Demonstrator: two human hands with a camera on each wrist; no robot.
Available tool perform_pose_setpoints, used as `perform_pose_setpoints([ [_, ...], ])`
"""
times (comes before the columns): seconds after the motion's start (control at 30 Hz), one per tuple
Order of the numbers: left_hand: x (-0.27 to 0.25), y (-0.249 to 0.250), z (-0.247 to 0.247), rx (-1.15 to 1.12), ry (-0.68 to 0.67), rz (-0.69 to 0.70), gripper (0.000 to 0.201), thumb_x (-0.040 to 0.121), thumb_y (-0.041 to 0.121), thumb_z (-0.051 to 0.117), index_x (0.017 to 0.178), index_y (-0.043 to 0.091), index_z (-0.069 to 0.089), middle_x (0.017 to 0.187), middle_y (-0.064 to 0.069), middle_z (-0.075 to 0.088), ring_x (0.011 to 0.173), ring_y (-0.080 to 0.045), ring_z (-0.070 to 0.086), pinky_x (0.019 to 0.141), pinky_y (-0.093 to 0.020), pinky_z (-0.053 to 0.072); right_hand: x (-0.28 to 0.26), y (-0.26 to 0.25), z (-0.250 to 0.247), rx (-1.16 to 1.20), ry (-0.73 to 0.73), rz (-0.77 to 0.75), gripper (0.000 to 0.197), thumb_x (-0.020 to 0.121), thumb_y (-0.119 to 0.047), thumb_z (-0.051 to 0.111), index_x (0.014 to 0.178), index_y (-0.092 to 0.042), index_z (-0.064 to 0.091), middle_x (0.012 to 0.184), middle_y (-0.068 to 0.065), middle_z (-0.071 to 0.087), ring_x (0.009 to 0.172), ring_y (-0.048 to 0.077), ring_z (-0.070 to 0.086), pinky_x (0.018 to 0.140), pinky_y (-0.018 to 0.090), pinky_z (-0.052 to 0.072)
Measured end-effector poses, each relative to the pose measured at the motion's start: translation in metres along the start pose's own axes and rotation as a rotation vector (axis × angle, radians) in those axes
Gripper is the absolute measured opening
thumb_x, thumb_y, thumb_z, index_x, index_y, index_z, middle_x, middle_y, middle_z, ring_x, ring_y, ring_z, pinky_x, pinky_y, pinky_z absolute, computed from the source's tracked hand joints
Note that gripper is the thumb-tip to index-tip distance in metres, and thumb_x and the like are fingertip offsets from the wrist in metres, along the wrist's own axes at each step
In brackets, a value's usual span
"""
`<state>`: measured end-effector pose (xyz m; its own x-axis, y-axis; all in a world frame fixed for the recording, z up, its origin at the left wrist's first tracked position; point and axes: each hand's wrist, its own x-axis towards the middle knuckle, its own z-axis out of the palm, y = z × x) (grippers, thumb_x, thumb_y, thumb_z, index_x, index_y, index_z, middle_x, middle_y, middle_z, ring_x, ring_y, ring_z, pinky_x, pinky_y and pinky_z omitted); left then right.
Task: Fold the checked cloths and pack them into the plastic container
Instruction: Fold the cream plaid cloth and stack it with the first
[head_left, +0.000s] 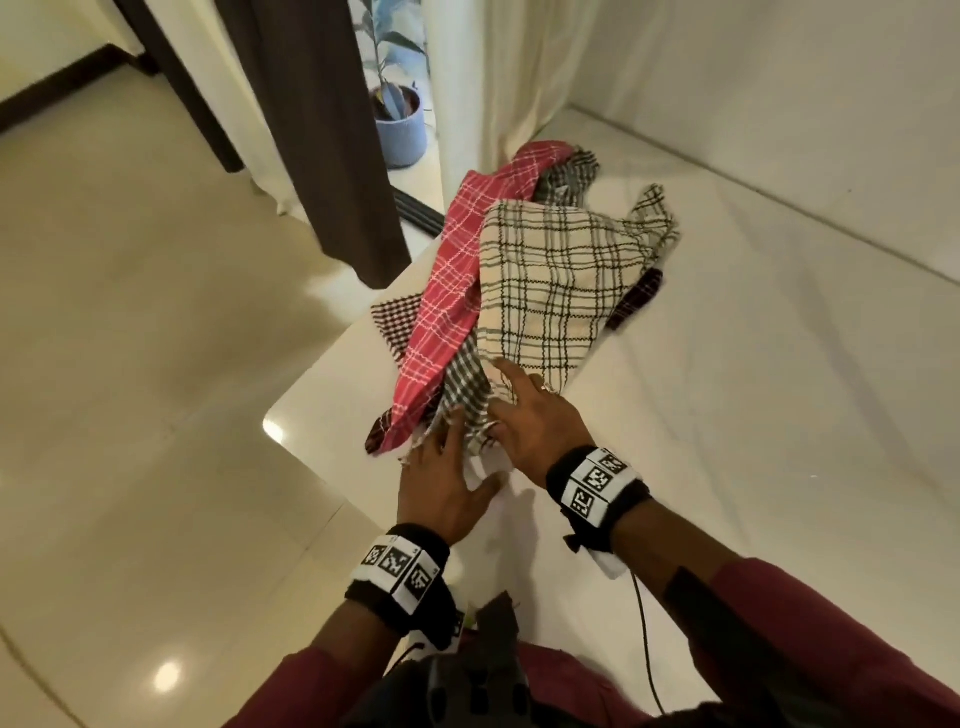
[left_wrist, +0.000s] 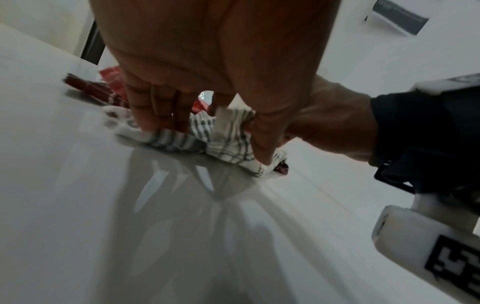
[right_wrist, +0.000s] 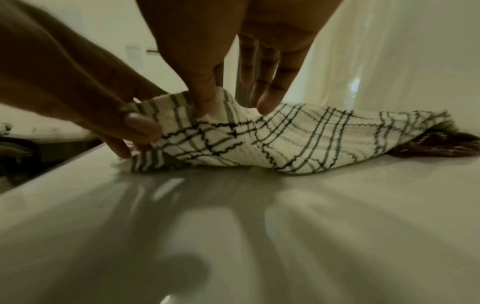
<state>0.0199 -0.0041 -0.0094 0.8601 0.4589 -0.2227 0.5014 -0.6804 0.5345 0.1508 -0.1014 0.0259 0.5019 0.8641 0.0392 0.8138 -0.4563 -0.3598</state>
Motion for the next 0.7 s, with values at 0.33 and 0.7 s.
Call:
perform_pose_setpoints([
  [0.33,0.047,0.187,-0.08,-0.692,0.223,0.648,0.013,0.09,0.018,0.061,0.095,0.01,0.07,0.092,0.004,0.071,0.089,-0.005,0.066,0.078,-0.02,0.05,-0.07,0.066,-0.156,0.2,0.639,0.117,0.022,0.088,-0.032,0.059,0.084,-0.011,0.062,0.121,0.005,0.054,0.105,0.023,0.051,0.086,0.023,0.037],
  [0.7,0.025,0.457,-0.121,-0.841,-0.01,1.072,0.016,0.093,0.017,0.06,0.083,0.007,0.067,0.074,0.0,0.062,0.07,-0.004,0.056,0.067,-0.018,0.045,-0.223,0.111,-0.361,0.499,0.858,0.257,0.061,0.076,-0.043,0.075,0.062,0.009,0.047,0.059,0.028,0.039,0.054,0.031,0.036,0.054,0.04,0.029],
])
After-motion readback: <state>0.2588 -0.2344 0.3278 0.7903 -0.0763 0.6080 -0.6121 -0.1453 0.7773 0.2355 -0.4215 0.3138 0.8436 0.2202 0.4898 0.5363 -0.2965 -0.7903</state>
